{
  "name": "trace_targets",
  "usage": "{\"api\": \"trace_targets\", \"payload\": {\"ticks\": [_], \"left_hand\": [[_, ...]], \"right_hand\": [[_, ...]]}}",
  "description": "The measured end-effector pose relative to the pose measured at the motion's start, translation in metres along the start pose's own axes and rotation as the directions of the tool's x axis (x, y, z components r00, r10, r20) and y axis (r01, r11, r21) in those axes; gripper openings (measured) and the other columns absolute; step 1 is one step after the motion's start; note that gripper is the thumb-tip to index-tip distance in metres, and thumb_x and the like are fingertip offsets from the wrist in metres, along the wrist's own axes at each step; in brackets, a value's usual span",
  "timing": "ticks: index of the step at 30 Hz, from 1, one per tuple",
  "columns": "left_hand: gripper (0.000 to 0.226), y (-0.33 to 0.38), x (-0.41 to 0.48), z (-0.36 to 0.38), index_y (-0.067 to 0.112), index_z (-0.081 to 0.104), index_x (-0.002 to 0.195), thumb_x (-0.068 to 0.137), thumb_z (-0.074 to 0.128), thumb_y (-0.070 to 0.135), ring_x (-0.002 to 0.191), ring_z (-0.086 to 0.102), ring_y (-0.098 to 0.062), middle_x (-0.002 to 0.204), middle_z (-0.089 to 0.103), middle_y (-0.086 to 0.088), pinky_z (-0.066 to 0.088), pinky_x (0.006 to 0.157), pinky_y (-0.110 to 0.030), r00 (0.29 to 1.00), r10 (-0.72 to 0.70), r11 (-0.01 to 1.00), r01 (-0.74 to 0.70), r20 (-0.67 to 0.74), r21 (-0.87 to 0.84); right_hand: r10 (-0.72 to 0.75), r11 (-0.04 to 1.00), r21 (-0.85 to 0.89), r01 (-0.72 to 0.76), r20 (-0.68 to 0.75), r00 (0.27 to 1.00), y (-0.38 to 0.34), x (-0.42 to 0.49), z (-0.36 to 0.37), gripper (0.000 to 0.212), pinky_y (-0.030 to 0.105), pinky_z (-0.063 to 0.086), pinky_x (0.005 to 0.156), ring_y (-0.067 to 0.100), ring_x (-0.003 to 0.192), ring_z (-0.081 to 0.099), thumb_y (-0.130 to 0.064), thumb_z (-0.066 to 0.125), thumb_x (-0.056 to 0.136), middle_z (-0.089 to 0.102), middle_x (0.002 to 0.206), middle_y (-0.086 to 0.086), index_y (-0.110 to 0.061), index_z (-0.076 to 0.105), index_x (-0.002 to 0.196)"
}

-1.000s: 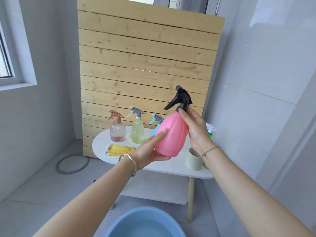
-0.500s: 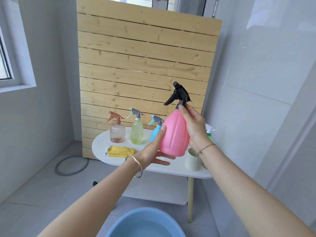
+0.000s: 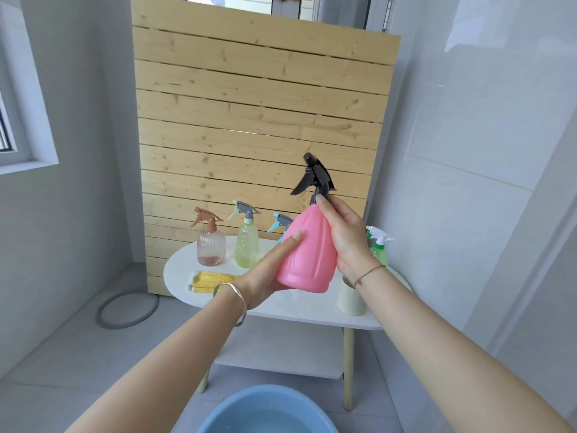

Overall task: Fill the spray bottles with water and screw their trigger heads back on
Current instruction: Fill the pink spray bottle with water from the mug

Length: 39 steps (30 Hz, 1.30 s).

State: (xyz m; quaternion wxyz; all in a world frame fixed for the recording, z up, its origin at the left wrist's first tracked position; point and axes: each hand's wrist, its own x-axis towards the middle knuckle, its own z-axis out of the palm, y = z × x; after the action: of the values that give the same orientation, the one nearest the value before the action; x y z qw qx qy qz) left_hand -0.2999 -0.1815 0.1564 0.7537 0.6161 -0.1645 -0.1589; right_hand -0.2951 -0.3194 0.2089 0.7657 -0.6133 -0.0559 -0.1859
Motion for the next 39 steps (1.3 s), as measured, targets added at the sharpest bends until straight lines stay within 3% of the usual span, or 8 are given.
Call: {"api": "trace_targets", "payload": {"ticks": [6, 12, 17, 21, 24, 30, 33, 39], "left_hand": [[0.083, -0.008, 0.015, -0.011, 0.029, 0.055, 0.129, 0.062, 0.063, 0.077, 0.114, 0.063, -0.022, 0.124, 0.065, -0.004, 0.049, 0.098, -0.048, 0.999, -0.010, 0.997, 0.013, -0.030, 0.076], [0.086, -0.016, 0.025, -0.020, 0.027, 0.055, 0.125, 0.055, 0.070, 0.073, 0.104, 0.067, -0.019, 0.115, 0.069, 0.001, 0.054, 0.093, -0.045, 0.995, 0.003, 0.977, 0.017, -0.097, 0.213], [0.084, -0.036, 0.028, -0.038, 0.026, 0.057, 0.123, 0.052, 0.071, 0.070, 0.102, 0.067, -0.015, 0.115, 0.068, 0.002, 0.055, 0.090, -0.035, 0.997, -0.040, 0.940, 0.061, -0.071, 0.336], [0.087, -0.060, 0.031, -0.052, 0.027, 0.054, 0.123, 0.048, 0.070, 0.068, 0.099, 0.065, -0.010, 0.113, 0.066, 0.007, 0.054, 0.075, -0.023, 0.990, -0.064, 0.948, 0.098, -0.122, 0.304], [0.089, -0.077, 0.039, -0.062, 0.024, 0.055, 0.124, 0.049, 0.073, 0.068, 0.099, 0.066, -0.012, 0.114, 0.067, 0.004, 0.055, 0.077, -0.025, 0.987, -0.066, 0.950, 0.106, -0.144, 0.294], [0.071, -0.102, 0.046, -0.078, 0.025, 0.054, 0.121, 0.060, 0.072, 0.058, 0.100, 0.064, -0.009, 0.113, 0.064, 0.006, 0.050, 0.069, -0.018, 0.950, -0.014, 0.983, 0.069, -0.311, 0.168], [0.067, -0.115, 0.046, -0.089, 0.027, 0.054, 0.122, 0.064, 0.071, 0.056, 0.100, 0.064, -0.008, 0.115, 0.065, 0.006, 0.052, 0.069, -0.017, 0.929, -0.001, 0.993, 0.045, -0.369, 0.111], [0.087, -0.129, 0.048, -0.112, 0.028, 0.054, 0.126, 0.051, 0.071, 0.069, 0.106, 0.064, -0.014, 0.118, 0.065, 0.004, 0.054, 0.090, -0.038, 0.890, 0.001, 0.997, 0.035, -0.455, 0.071]], "right_hand": [[0.003, 1.000, 0.018, -0.002, -0.046, 0.999, 0.012, 0.004, 0.004, 0.026, 0.036, 0.048, 0.097, 0.011, 0.093, 0.064, -0.025, 0.074, 0.081, 0.071, 0.100, -0.001, -0.017, 0.071, 0.106], [0.022, 1.000, -0.009, -0.022, -0.004, 1.000, 0.027, 0.008, 0.009, 0.019, 0.024, 0.050, 0.084, -0.002, 0.073, 0.063, -0.025, 0.065, 0.088, 0.069, 0.080, -0.014, -0.019, 0.068, 0.106], [-0.074, 0.997, -0.037, 0.072, -0.057, 0.996, 0.022, 0.040, 0.010, 0.025, 0.002, 0.043, 0.068, -0.016, 0.071, 0.059, -0.016, 0.064, 0.090, 0.067, 0.092, -0.012, -0.012, 0.064, 0.114], [-0.150, 0.986, -0.081, 0.143, -0.088, 0.985, 0.014, 0.074, 0.008, 0.023, 0.004, 0.043, 0.071, -0.013, 0.075, 0.059, -0.015, 0.065, 0.088, 0.066, 0.096, -0.006, -0.014, 0.065, 0.111], [-0.143, 0.985, -0.110, 0.129, -0.129, 0.981, 0.012, 0.100, 0.002, 0.027, 0.002, 0.044, 0.069, -0.011, 0.068, 0.058, -0.018, 0.066, 0.088, 0.064, 0.088, -0.010, -0.011, 0.064, 0.115], [0.091, 0.896, -0.433, -0.100, -0.043, 0.995, 0.098, 0.125, -0.024, 0.029, -0.002, 0.038, 0.054, -0.004, 0.067, 0.057, -0.014, 0.067, 0.087, 0.065, 0.089, 0.002, -0.001, 0.061, 0.112], [0.221, 0.832, -0.520, -0.194, -0.010, 0.975, 0.163, 0.119, -0.040, 0.027, 0.001, 0.041, 0.059, 0.003, 0.075, 0.060, -0.013, 0.067, 0.087, 0.065, 0.091, 0.002, 0.001, 0.063, 0.110], [0.391, 0.741, -0.580, -0.337, -0.034, 0.920, 0.251, 0.100, -0.063, 0.020, 0.013, 0.042, 0.063, 0.013, 0.078, 0.057, -0.022, 0.074, 0.081, 0.069, 0.082, 0.003, -0.008, 0.073, 0.094]]}}
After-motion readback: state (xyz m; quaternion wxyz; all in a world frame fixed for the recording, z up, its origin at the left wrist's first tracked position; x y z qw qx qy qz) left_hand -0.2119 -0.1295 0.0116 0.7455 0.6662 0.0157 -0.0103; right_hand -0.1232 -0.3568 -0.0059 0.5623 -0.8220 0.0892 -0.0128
